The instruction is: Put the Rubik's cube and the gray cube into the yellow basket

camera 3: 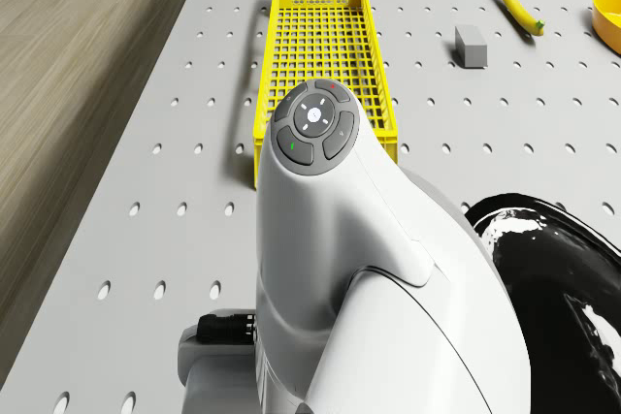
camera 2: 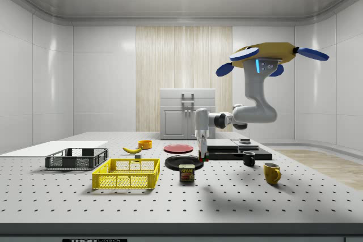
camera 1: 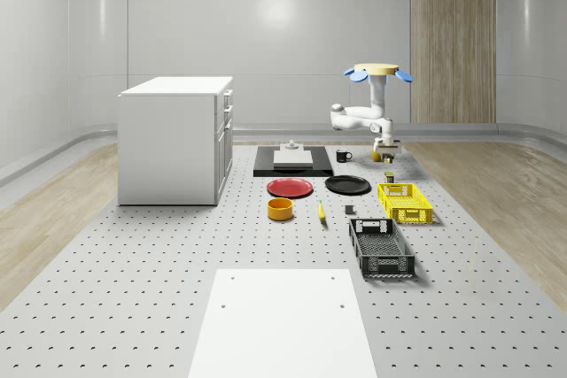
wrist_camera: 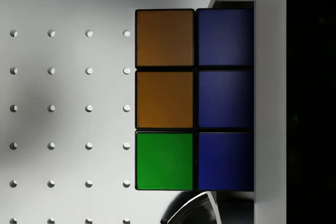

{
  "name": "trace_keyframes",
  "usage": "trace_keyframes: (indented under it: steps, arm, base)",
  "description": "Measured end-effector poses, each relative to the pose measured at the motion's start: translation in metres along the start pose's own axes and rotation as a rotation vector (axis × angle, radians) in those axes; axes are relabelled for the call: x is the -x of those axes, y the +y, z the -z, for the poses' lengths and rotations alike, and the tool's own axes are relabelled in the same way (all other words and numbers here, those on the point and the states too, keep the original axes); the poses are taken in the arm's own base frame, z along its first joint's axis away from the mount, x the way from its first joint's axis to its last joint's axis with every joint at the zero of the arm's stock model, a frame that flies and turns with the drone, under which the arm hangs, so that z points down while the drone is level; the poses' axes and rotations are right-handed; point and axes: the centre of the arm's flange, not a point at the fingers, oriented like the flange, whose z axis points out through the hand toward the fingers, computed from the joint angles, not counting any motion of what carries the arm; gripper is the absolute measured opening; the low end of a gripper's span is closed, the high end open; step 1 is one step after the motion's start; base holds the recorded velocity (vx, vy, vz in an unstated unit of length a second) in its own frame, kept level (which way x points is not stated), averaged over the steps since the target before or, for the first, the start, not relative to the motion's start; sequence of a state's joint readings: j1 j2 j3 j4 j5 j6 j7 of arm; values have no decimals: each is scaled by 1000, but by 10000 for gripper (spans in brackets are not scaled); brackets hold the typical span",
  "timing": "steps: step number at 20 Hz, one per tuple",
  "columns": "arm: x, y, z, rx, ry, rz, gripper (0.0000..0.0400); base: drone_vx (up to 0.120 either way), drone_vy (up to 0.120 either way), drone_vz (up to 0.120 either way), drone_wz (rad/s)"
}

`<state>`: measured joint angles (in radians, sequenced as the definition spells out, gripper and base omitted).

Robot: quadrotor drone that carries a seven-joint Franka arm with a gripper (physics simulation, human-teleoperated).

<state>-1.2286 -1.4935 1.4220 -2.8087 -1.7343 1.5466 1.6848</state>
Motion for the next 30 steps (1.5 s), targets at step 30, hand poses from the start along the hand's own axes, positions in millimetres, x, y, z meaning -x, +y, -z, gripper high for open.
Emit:
trace_keyframes:
  steps: [30]
  arm:
    - [0,0,0,0,0,0,325]
  base:
    - [120,0,0,0]
